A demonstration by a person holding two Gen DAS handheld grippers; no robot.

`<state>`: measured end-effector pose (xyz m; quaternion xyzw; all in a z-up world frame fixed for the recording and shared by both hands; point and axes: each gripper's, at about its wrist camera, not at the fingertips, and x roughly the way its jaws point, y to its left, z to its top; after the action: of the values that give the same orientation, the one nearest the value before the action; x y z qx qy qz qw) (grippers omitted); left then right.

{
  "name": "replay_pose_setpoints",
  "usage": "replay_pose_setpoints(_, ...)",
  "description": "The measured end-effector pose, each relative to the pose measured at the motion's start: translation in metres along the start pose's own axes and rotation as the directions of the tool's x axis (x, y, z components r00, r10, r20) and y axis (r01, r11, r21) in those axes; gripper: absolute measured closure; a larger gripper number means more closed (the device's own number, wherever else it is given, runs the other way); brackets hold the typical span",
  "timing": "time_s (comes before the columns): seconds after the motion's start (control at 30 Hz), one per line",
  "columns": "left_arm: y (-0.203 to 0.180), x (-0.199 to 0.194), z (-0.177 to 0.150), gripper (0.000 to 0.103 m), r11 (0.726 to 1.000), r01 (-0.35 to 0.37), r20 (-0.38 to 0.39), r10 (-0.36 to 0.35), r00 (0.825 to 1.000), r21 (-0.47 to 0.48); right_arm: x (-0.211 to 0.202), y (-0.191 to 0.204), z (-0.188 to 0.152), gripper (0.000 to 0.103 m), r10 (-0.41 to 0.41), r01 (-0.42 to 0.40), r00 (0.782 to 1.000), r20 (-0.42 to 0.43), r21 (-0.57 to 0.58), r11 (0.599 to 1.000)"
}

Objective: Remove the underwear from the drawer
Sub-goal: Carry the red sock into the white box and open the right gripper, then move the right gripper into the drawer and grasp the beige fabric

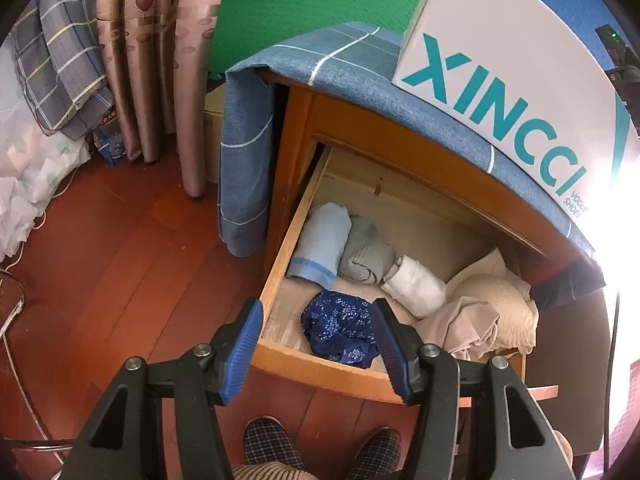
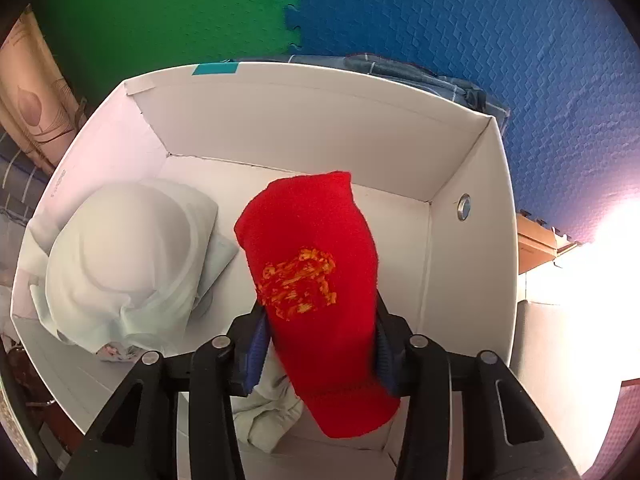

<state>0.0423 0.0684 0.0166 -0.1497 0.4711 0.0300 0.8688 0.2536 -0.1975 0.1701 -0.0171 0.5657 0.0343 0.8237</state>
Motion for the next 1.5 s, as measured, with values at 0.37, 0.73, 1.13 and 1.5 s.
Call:
replay_pose_setpoints(0.37, 0.004, -0.001, 0.000, 0.046, 1.000, 0.003, -0.008, -0.003, 1.000, -0.021, -0.077, 0.008, -0.028, 0.033, 0.066, -0.061, 0.993, 0.102, -0.047, 0.997)
replay_pose_setpoints(0.73, 0.008, -0.002, 0.000, 0.046, 0.998, 0.007, -0.006, -0.008, 1.000, -0.056, -0.070, 0.005, -0.159, 0.025, 0.195, -0.195, 0.978, -0.076, 0.000, 0.981)
replay_pose_setpoints(1.13, 0.014, 0.000, 0.001, 0.046, 0.996, 0.025, -0.011, -0.026, 1.000, -0.085, 0.096, 0.030, -0.215, 0.022, 0.186, -0.137, 0.932, -0.312, 0.173, 0.975)
replay_pose_setpoints(1.5, 0.026, 0.007, 0.003, 0.046, 0.987, 0.066, -0.049, -0.074, 0.996, -0.150, 0.187, 0.036, -0.193, 0.014, 0.135, -0.038, 0.885, -0.446, 0.220, 0.975)
